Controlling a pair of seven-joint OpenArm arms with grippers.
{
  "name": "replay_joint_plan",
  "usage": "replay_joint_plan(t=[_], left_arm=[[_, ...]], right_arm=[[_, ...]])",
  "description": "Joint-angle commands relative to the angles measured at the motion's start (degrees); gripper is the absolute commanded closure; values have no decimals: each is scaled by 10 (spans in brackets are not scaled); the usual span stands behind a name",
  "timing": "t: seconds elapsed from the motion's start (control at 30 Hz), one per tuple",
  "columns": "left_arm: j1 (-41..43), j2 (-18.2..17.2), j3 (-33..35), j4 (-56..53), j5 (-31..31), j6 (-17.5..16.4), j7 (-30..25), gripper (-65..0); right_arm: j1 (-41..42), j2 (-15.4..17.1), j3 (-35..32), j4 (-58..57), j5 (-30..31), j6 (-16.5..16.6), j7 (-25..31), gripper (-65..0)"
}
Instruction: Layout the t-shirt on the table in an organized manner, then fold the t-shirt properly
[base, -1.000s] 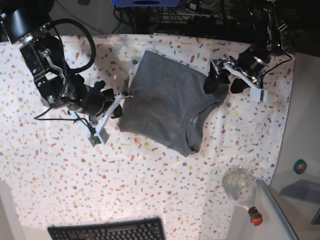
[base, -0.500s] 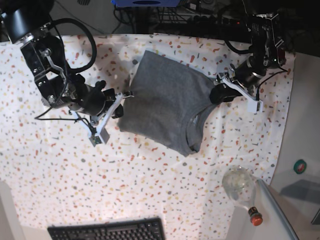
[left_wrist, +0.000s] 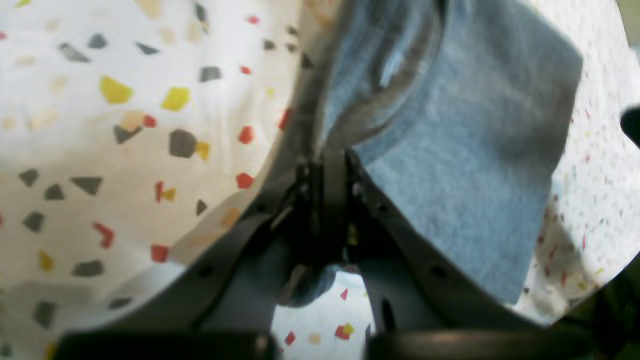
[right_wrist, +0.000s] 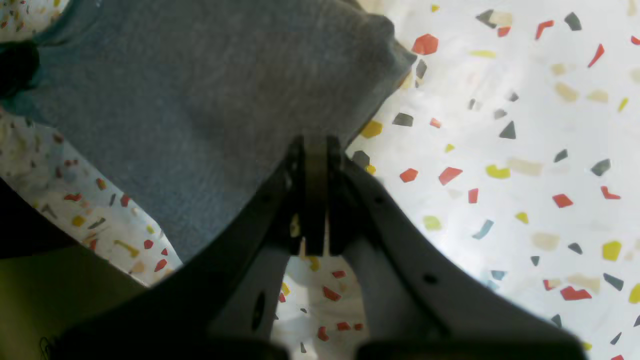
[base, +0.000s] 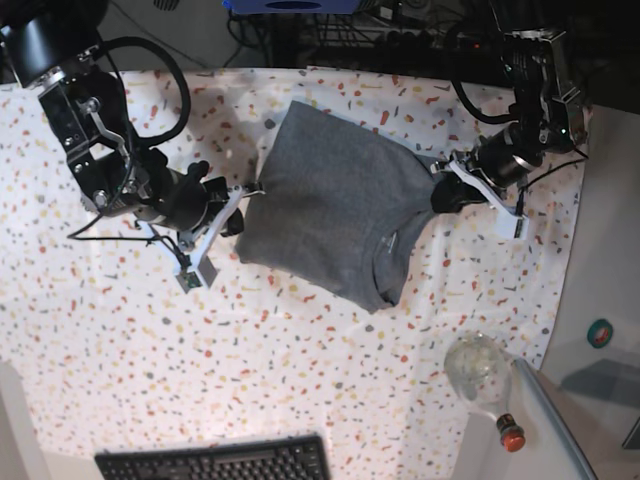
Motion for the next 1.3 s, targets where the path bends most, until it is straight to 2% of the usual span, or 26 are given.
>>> replay_joint_plan(t=[0.0,0.17,0.4,0.6,0.73,0.87,0.97,1.1,1.27], left_arm=[[-8,-4,-2,26,-16,-6,-10,0],[-16,-4,12,57,-15,-6,-10,0],[-25,-33,92,63,-15,-7,-15,0],[-39,-51,103,81,-14,-7,-15,0],[-40,-56,103,81,-14,-7,-15,0],[-40,-57,102,81,-14,-7,-15,0],[-40,-57,101,81,-14,-7,-15,0],[-40,-57,101,81,-14,-7,-15,0],[-40,-58,102,74,-14,-7,-15,0]], right_arm=[[9,1,2,8,3,6,9,0],[9,1,2,8,3,6,9,0],[9,1,2,8,3,6,9,0],[4,1,-1,20,3,10,8,0],[-2,2,-70,75,2,54,7,0],[17,-1,-198,92,2,54,-21,0],[47,-5,-299,85,2,52,4,0],[59,-34,-310,22,2,26,35,0],[74,-65,-316,-38,2,24,36,0]])
